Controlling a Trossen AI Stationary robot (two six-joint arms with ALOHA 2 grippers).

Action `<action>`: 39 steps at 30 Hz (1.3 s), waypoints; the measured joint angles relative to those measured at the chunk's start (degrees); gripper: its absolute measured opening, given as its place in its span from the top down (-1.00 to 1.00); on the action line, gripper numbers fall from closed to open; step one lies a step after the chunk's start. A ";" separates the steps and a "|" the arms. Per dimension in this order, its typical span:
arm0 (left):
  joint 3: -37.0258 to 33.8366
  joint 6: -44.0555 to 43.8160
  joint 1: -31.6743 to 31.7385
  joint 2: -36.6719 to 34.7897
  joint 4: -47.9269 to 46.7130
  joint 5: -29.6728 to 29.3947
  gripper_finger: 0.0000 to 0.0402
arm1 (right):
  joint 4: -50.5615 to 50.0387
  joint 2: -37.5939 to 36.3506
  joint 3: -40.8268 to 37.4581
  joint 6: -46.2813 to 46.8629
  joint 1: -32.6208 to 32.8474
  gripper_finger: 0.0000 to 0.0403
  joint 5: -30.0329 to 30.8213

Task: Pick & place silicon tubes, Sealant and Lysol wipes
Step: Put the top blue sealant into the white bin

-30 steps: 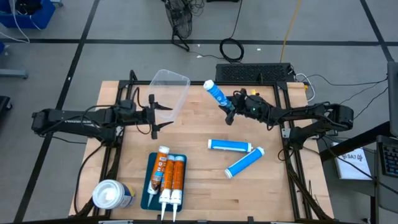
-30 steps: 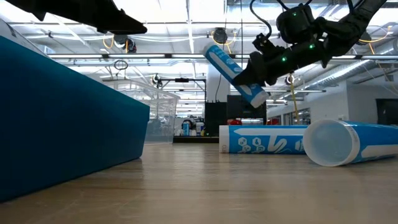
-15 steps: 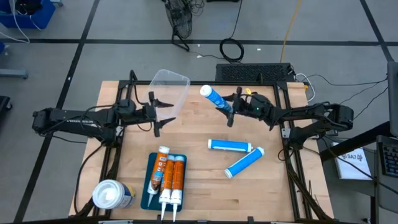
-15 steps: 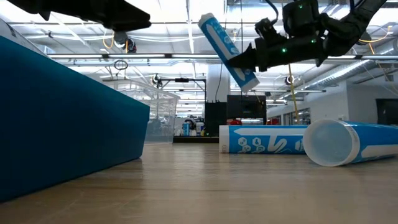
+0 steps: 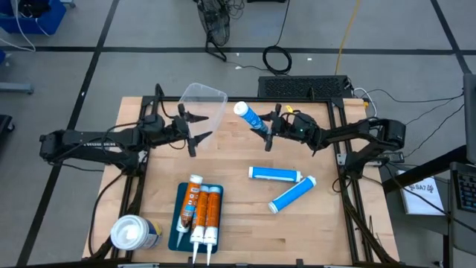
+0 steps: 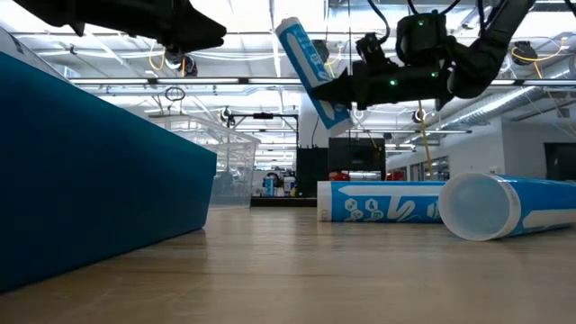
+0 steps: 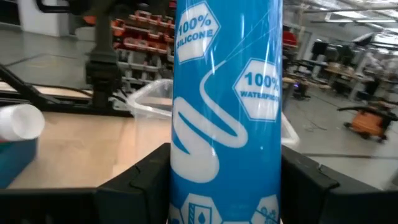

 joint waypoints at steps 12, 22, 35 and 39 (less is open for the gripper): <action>-0.03 -4.28 3.07 1.28 5.73 1.78 -0.27 | -3.57 0.90 5.99 0.58 0.09 -0.03 -4.72; -0.03 -4.29 3.27 2.63 6.33 2.11 -0.27 | -5.95 0.90 9.66 0.63 0.44 -0.03 -6.45; -0.03 -4.49 3.27 2.96 8.92 2.28 -0.27 | -7.21 3.14 13.50 -0.04 0.90 -0.03 -6.41; -0.03 -5.28 3.27 2.98 8.81 2.27 -0.27 | -7.65 8.70 17.37 0.56 0.90 -0.02 -6.47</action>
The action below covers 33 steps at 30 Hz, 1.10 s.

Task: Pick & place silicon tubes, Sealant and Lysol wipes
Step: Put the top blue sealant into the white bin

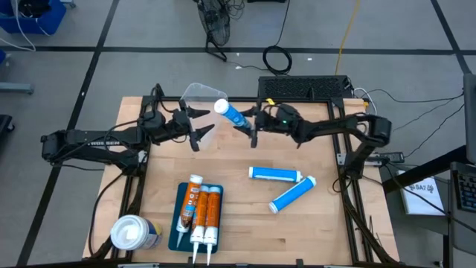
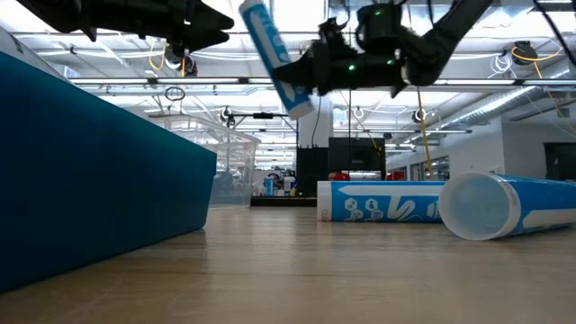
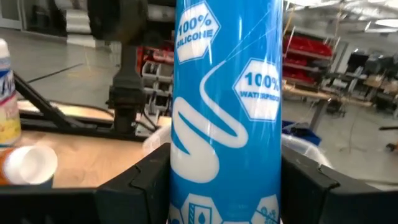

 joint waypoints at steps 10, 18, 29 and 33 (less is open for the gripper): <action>0.00 -0.26 0.00 -0.01 -0.45 0.05 -0.27 | -2.32 8.96 11.20 2.04 0.75 -0.02 -1.22; 0.02 -0.57 0.35 -0.01 0.50 0.81 -0.27 | -3.97 12.09 15.95 0.29 3.55 -0.02 -3.19; 0.02 -2.45 0.43 0.00 0.90 2.77 -0.27 | -8.05 15.74 21.04 -1.54 5.09 -0.02 -4.35; 0.02 -1.95 0.33 0.00 0.54 3.25 -0.20 | -8.44 15.78 21.04 -1.50 5.27 -0.02 -4.44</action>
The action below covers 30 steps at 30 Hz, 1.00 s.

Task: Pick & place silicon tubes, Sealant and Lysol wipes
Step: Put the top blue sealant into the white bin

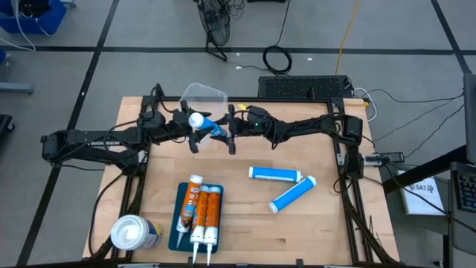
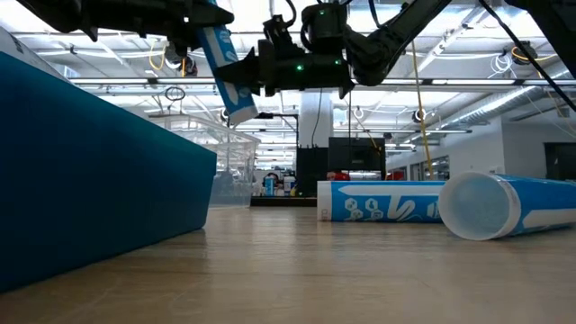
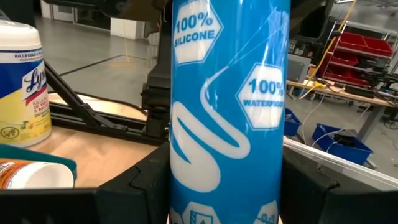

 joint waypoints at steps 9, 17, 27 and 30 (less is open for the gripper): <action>0.00 3.37 0.00 0.03 -0.94 0.20 -0.03 | -1.41 0.00 0.04 0.23 -0.02 -0.13 0.15; 5.35 3.23 -0.07 -3.47 -11.51 0.13 -0.03 | -3.08 -0.19 0.37 1.75 0.04 -0.11 0.71; 20.17 6.70 -0.34 -5.55 -34.18 -17.68 -0.03 | -12.24 -0.52 -0.53 3.16 -0.15 -0.16 -0.07; 23.16 5.01 -0.44 -5.14 -43.14 -22.51 -0.03 | -11.96 -1.45 -0.85 2.97 -0.05 -0.14 -0.29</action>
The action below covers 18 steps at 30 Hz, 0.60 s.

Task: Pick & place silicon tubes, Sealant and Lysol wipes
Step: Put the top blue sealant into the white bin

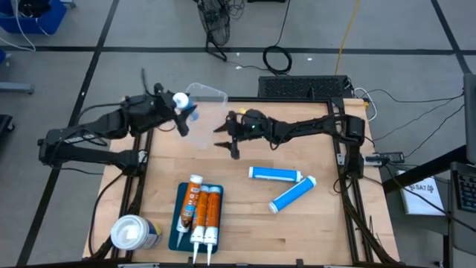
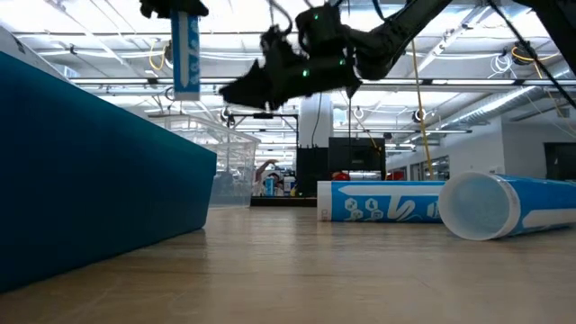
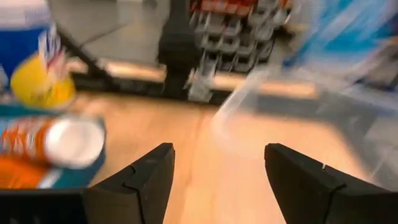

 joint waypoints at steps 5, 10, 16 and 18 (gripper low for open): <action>1.90 -6.80 1.44 0.81 -8.66 -0.57 -0.03 | -0.19 -0.13 -2.38 -0.57 -0.50 -0.12 0.76; 1.39 -11.40 3.20 3.98 -14.99 -0.24 -0.03 | 1.98 -0.52 -2.45 -1.01 -0.39 -0.12 0.51; 1.41 -13.63 6.05 9.92 -17.77 -0.75 -0.03 | 1.47 -0.27 -2.53 -1.05 -0.44 -0.12 0.66; 1.41 -14.10 7.05 12.38 -17.56 -0.44 -0.03 | 1.77 -0.30 -2.47 -1.05 -0.39 -0.11 0.53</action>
